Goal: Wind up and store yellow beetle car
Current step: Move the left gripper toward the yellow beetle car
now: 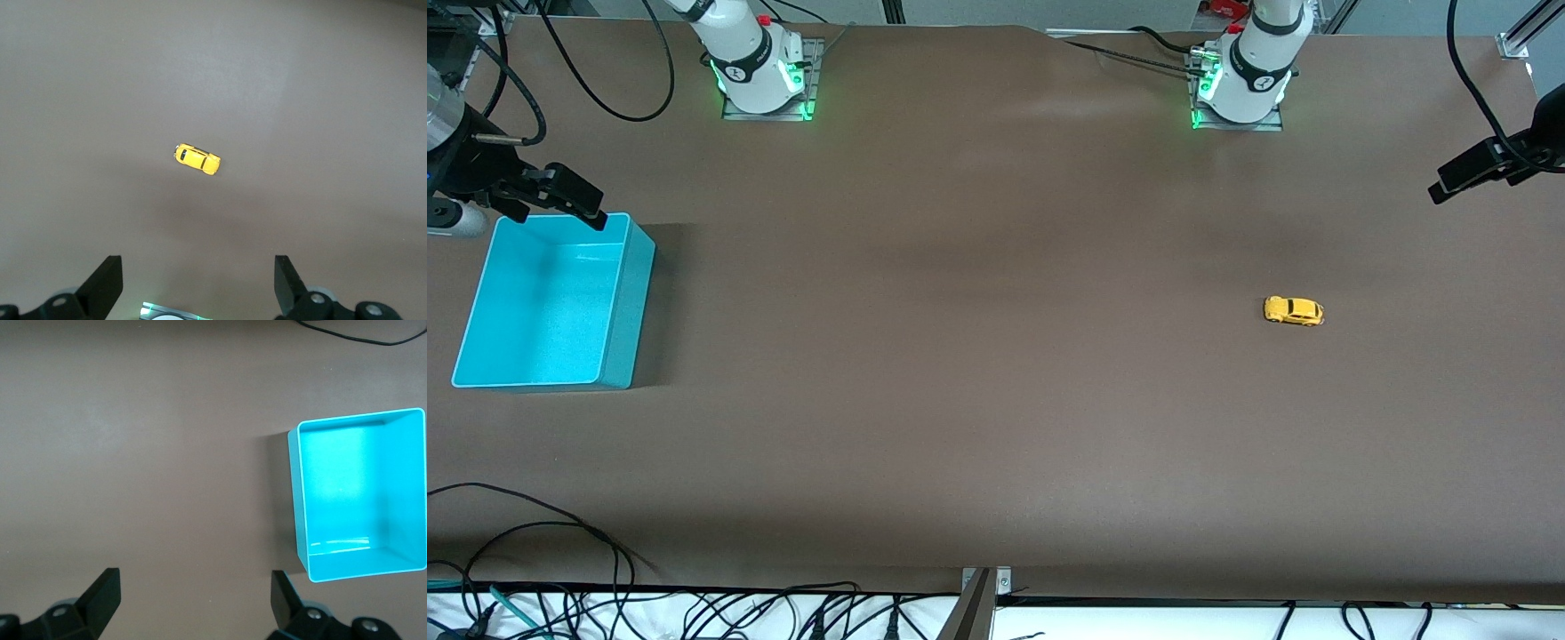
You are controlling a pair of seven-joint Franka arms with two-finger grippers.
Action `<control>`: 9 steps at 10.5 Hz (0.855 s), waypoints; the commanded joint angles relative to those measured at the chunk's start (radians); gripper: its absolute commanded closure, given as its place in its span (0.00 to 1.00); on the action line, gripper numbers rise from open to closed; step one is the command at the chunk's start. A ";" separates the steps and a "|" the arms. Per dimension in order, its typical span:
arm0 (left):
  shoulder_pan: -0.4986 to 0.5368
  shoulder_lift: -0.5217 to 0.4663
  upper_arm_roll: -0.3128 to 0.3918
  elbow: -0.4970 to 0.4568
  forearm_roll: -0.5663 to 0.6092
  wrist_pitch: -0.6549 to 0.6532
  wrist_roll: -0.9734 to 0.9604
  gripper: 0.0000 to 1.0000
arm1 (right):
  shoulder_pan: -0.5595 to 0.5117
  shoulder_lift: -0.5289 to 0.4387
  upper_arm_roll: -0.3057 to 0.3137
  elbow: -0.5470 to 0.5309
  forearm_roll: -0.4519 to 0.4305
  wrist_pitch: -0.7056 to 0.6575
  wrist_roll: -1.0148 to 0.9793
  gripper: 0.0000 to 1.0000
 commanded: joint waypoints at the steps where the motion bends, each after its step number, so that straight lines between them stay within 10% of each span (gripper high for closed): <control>1: -0.004 -0.001 -0.044 0.013 -0.023 -0.014 0.001 0.00 | 0.001 -0.007 -0.005 0.016 0.017 -0.021 -0.006 0.00; 7: -0.023 -0.009 -0.049 0.013 -0.016 -0.014 -0.007 0.00 | 0.001 -0.007 0.002 0.016 0.017 -0.024 0.000 0.00; 9: -0.119 -0.010 0.044 0.007 -0.010 -0.014 -0.007 0.00 | 0.001 -0.007 0.001 0.016 0.017 -0.024 -0.002 0.00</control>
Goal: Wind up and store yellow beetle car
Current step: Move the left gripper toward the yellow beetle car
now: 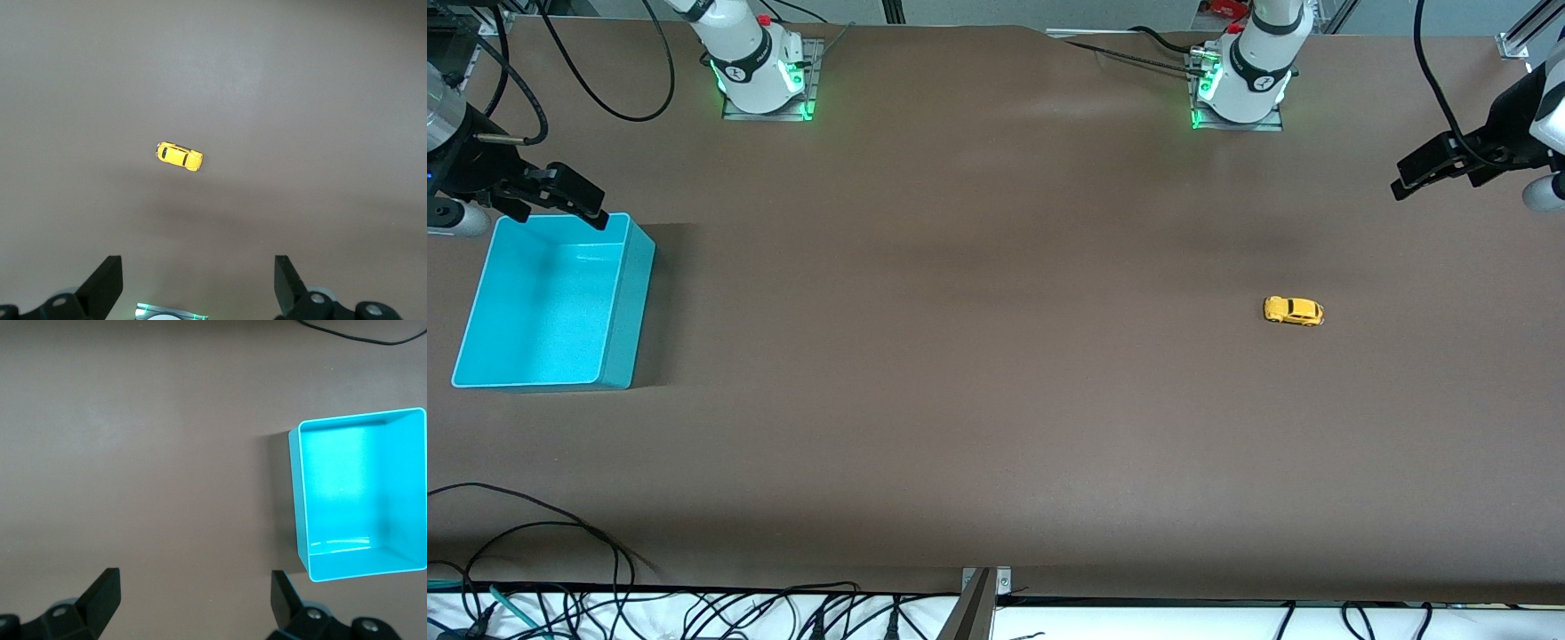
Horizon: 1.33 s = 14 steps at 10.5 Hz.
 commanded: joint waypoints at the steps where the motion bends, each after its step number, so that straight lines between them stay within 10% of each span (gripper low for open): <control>1: -0.062 -0.008 0.069 0.001 -0.001 -0.014 0.009 0.00 | 0.001 -0.007 -0.001 0.016 0.016 -0.023 -0.002 0.00; 14: -0.031 -0.002 0.071 0.008 -0.001 -0.011 0.002 0.00 | 0.001 -0.007 -0.001 0.016 0.013 -0.044 -0.003 0.00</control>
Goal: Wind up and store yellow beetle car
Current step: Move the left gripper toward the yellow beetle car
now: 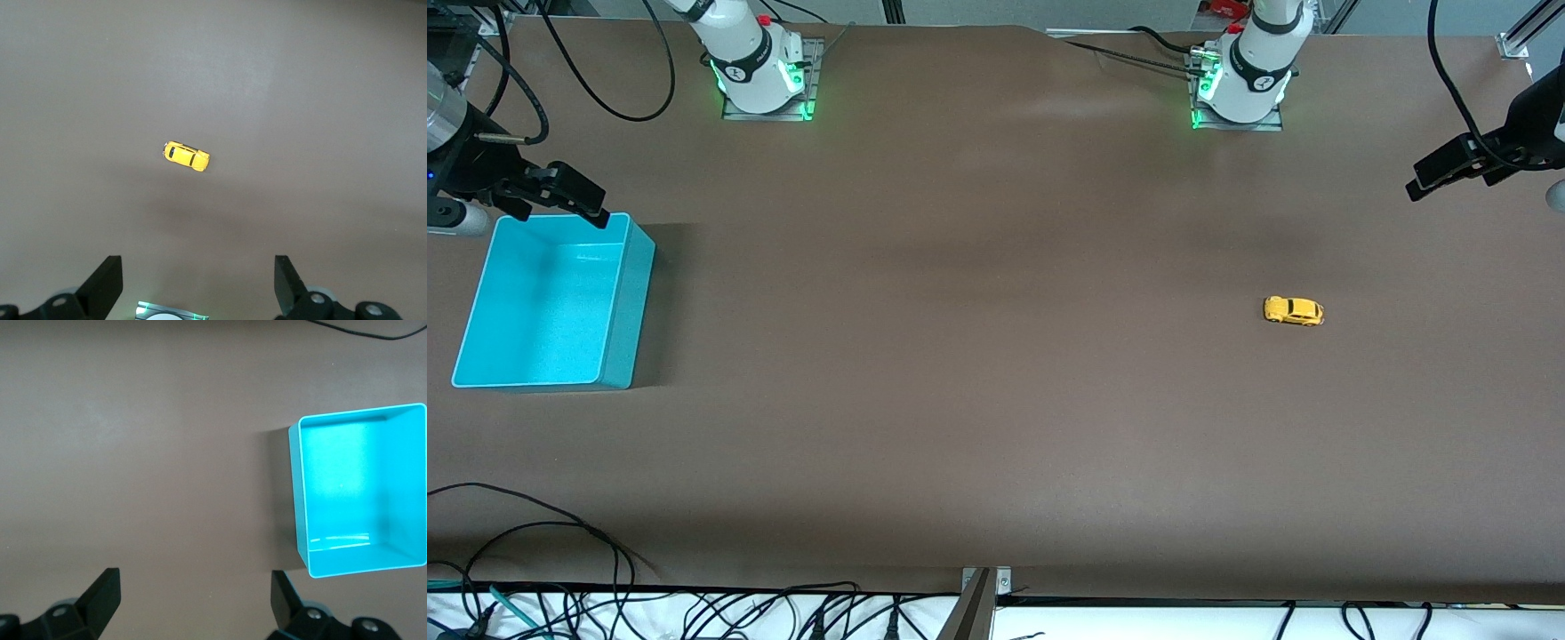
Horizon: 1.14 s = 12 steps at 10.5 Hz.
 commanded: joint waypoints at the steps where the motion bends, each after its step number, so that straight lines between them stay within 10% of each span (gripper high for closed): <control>1: 0.004 -0.002 0.000 0.009 -0.001 -0.008 0.001 0.00 | 0.001 -0.007 -0.001 0.016 0.013 -0.025 -0.003 0.00; 12: 0.018 0.041 0.006 -0.135 0.089 0.094 0.011 0.00 | 0.001 -0.005 -0.009 0.016 0.013 -0.055 0.003 0.00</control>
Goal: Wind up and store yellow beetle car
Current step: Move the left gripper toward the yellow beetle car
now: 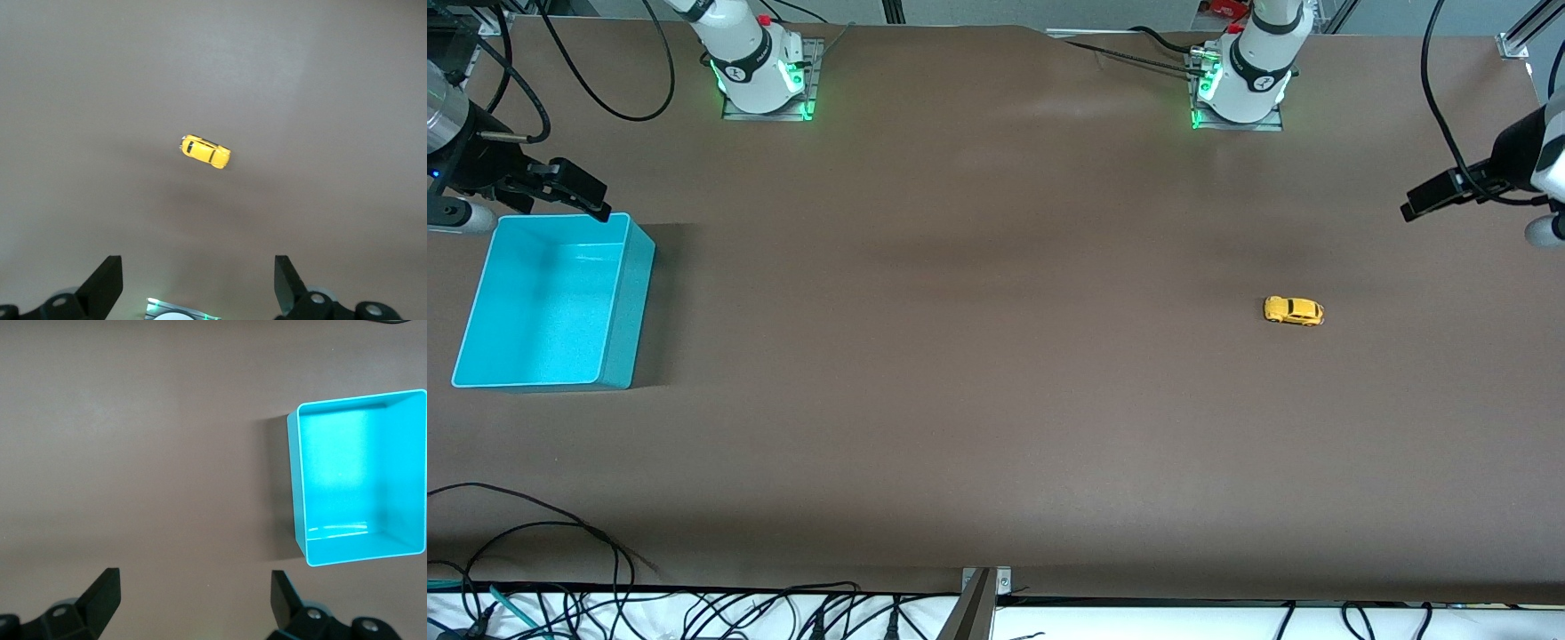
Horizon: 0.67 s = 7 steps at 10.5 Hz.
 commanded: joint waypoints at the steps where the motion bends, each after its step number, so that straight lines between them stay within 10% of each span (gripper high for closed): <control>1: -0.004 0.010 -0.002 -0.052 0.039 0.040 0.012 0.00 | 0.002 -0.005 -0.006 0.016 0.013 -0.023 0.002 0.00; 7: -0.001 0.049 -0.002 -0.272 0.033 0.340 0.053 0.00 | 0.002 -0.005 -0.004 0.016 -0.007 -0.017 -0.004 0.00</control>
